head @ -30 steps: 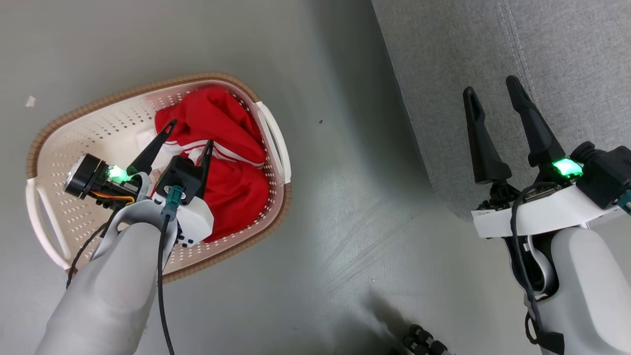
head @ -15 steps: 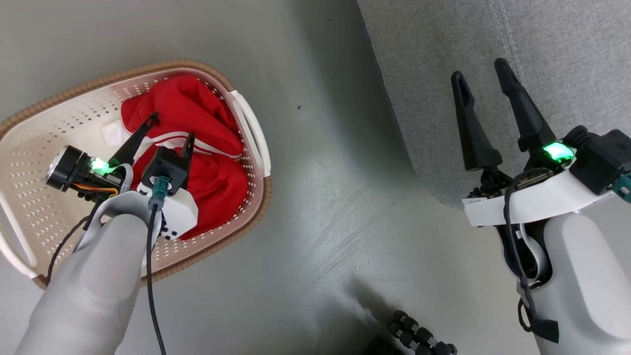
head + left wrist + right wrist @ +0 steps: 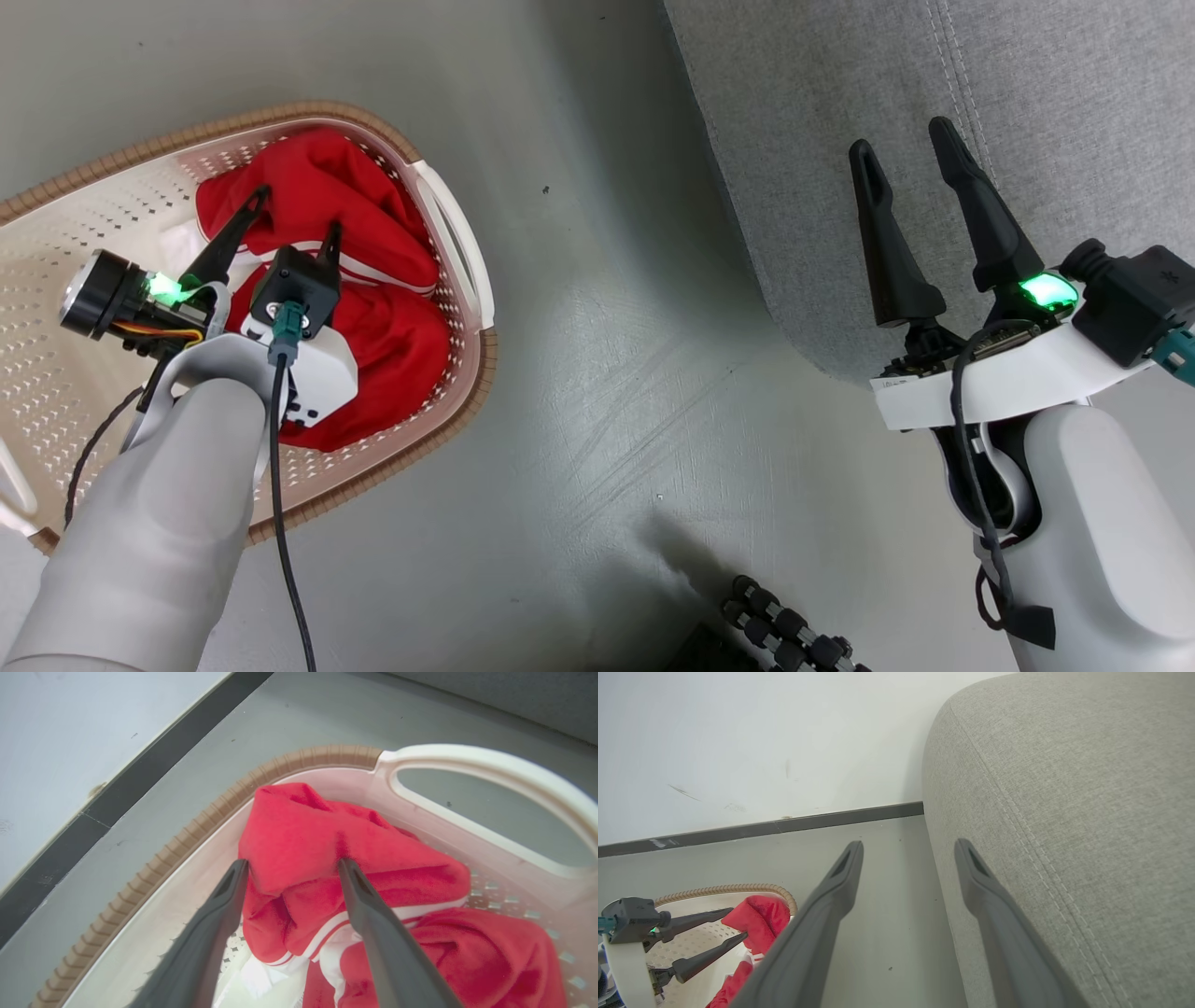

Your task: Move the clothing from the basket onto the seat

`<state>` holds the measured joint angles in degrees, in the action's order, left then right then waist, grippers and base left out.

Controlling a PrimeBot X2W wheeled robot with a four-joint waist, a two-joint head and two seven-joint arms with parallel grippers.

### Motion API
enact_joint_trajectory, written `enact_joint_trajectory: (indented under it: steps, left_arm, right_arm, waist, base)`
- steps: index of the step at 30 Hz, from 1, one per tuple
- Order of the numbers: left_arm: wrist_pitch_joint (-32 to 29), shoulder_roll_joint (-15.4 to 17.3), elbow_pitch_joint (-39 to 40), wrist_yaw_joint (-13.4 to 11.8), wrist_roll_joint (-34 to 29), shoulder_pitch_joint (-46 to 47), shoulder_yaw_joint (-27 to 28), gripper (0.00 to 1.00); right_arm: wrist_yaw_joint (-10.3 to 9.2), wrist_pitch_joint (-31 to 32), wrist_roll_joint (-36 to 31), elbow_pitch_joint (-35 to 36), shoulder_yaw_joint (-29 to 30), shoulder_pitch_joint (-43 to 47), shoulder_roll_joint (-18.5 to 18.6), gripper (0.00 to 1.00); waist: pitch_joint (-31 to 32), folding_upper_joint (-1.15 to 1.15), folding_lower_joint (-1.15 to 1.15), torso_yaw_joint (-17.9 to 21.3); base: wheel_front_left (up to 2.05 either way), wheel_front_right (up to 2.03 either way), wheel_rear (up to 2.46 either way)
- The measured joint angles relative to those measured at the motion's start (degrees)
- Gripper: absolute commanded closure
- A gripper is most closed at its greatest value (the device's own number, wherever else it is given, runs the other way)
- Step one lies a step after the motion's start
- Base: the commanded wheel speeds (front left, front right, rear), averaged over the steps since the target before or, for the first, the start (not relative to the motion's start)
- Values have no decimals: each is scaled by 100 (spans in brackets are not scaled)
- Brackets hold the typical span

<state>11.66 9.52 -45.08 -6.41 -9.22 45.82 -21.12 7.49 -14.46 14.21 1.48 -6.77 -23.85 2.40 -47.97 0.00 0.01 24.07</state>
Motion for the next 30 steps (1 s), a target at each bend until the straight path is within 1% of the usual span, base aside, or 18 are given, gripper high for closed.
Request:
enact_joint_trajectory:
  steps: [3, 4, 6, 8, 10, 11, 12, 21, 28, 30]
  left_arm:
    - [0, -18, -58, 2, 0, 77, -18, 1]
    - [0, -24, -69, 3, 0, 98, -24, 15]
    - [1, -51, -92, 10, 0, 137, -42, 48]
    - [2, -80, -105, 31, 0, 186, -56, 63]
    - [9, -94, -133, 59, 0, 222, -83, 83]
    - [9, -99, -157, 60, 0, 224, -92, 96]
    - [12, -107, -179, 60, 0, 224, -98, 100]
    - [138, -253, -166, 155, 1, 224, -202, 100]
    - [212, -275, 112, 141, 85, 221, -147, 100]
    - [225, -277, 231, 81, 162, 214, -102, 100]
  right_arm:
    - [0, 0, 2, -9, -13, -20, -1, 0]
    - [0, 0, 2, -9, -13, -24, -1, 0]
    - [0, 0, 3, -11, -13, -37, -1, 0]
    - [0, 0, 3, -15, -11, -63, -1, 0]
    - [0, 0, 3, -29, -9, -90, -2, 0]
    - [0, 0, 3, -36, -7, -99, -2, 0]
    - [0, 0, 2, -41, -2, -104, -2, 0]
    - [0, -1, -57, -134, 40, -109, -2, 0]
    - [0, -14, -263, -190, -11, -141, 0, 0]
    - [0, -14, -280, -201, -37, -155, 11, 0]
  waist:
    - [-25, 0, 0, 8]
    - [-33, 0, 0, 9]
    - [-47, 0, 0, 8]
    - [-59, 0, 0, 4]
    - [-62, 0, 0, -2]
    - [-61, 0, 0, -5]
    - [-58, 0, 0, -9]
    - [17, 0, 0, -91]
    - [132, 0, 0, -235]
    - [176, 0, 0, -290]
  base:
    - [0, 0, 0]
    - [0, 0, 0]
    - [0, 0, 0]
    - [0, 0, 0]
    - [0, 0, 0]
    - [0, 0, 0]
    - [0, 0, 0]
    - [0, 0, 0]
    - [0, 0, 0]
    - [0, 0, 0]
